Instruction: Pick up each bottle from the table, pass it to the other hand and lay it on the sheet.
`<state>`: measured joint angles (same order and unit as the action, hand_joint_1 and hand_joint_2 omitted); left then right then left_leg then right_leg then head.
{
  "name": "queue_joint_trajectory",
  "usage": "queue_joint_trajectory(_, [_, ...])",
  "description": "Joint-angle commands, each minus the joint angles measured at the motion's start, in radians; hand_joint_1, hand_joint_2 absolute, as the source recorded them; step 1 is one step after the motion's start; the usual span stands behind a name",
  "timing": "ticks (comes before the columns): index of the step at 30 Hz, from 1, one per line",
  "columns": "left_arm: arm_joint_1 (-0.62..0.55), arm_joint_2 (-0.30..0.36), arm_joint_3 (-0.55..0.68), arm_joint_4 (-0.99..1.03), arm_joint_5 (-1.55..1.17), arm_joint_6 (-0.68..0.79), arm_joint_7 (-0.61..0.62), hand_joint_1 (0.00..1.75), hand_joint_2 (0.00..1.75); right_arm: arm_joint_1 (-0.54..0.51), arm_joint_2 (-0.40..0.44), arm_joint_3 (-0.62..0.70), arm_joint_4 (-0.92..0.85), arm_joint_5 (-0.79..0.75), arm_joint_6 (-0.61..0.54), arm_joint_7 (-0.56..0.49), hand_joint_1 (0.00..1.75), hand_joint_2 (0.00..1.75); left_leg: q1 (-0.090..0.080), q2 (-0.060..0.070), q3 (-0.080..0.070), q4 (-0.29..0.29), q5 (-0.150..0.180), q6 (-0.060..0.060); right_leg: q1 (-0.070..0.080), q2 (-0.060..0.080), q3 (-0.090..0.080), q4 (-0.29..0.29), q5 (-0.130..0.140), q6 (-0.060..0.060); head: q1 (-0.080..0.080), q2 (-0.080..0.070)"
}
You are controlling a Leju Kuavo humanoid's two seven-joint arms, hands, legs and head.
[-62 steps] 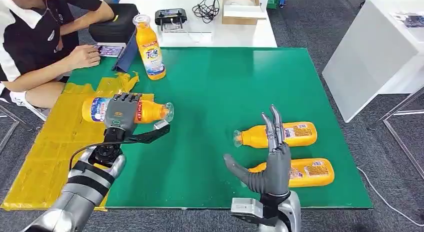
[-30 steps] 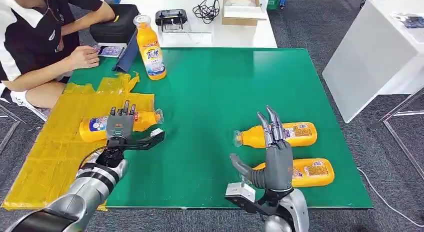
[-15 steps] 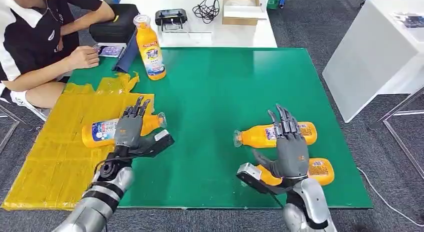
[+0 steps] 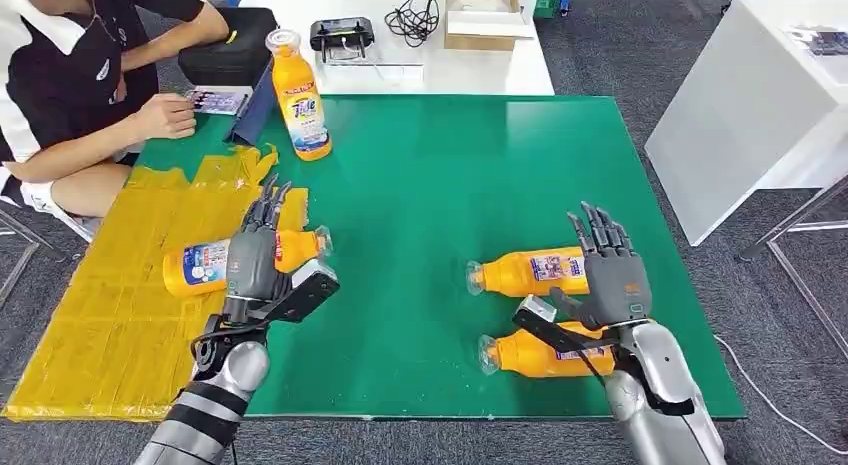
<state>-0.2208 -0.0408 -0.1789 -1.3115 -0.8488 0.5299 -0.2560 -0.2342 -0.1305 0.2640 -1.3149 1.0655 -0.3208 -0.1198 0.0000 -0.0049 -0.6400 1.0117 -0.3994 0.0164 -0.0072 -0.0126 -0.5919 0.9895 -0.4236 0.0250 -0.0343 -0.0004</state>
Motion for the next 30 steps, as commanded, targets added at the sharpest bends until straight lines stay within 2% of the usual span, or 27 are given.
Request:
queue_joint_trajectory(1, [-0.006,-0.011,-0.024,-0.021,0.029,-0.006,-0.022,0.00,1.75,-0.099,-0.028,0.010,0.179,0.025,0.020,0.001,0.00,1.75,0.000,0.000,0.003,-0.001,-0.001,-0.001,0.000,0.001,0.003,-0.001,-0.001,0.000,0.000,0.000])
queue_joint_trajectory(5, [-0.035,-0.011,-0.093,-0.013,0.028,-0.018,-0.027,0.00,1.75,-0.250,-0.046,0.062,0.428,0.040,0.067,-0.049,0.00,1.75,0.000,0.002,0.003,0.000,-0.001,-0.001,0.000,0.002,0.003,-0.001,0.000,0.000,0.000,0.000])
queue_joint_trajectory(8, [-0.049,-0.016,-0.113,-0.001,0.032,-0.020,-0.026,0.00,1.75,-0.302,-0.028,0.088,0.526,0.039,0.086,-0.090,0.00,1.75,0.000,0.001,0.002,0.000,0.000,0.000,0.000,0.002,0.003,-0.001,0.000,0.000,0.001,0.000])
queue_joint_trajectory(13, [-0.065,-0.021,-0.127,0.018,0.058,0.002,-0.039,0.00,1.75,-0.340,-0.005,0.150,0.634,0.075,0.049,-0.100,0.00,1.75,0.000,0.001,0.002,0.000,0.000,0.000,0.000,0.001,0.002,-0.001,0.001,0.001,0.000,0.000])
queue_joint_trajectory(15, [-0.078,-0.024,-0.125,0.029,0.084,0.014,-0.051,0.00,1.75,-0.369,0.004,0.160,0.686,0.066,0.057,-0.114,0.00,1.75,0.000,0.002,0.006,-0.001,-0.001,-0.001,0.000,0.002,0.006,-0.001,0.000,0.000,0.000,0.000])
queue_joint_trajectory(24, [-0.115,-0.035,-0.149,0.083,0.134,0.017,-0.082,0.00,1.75,-0.445,0.042,0.192,0.851,0.045,0.122,-0.146,0.00,1.75,0.000,0.001,0.002,0.000,0.000,0.000,0.000,0.002,0.002,0.000,0.001,0.001,0.000,0.000])
queue_joint_trajectory(27, [-0.119,-0.037,-0.157,0.095,0.150,0.025,-0.087,0.00,1.75,-0.469,0.044,0.212,0.910,0.066,0.155,-0.071,0.00,1.75,0.000,0.001,0.005,0.000,-0.001,0.000,0.000,0.002,0.005,-0.001,0.000,0.001,0.000,0.000])
queue_joint_trajectory(30, [-0.123,-0.038,-0.162,0.107,0.152,0.031,-0.080,0.00,1.75,-0.491,0.045,0.218,0.954,0.093,0.157,0.046,0.00,1.75,-0.001,0.000,0.004,0.000,0.000,0.000,-0.001,0.001,0.004,0.000,0.000,0.001,0.000,0.000])
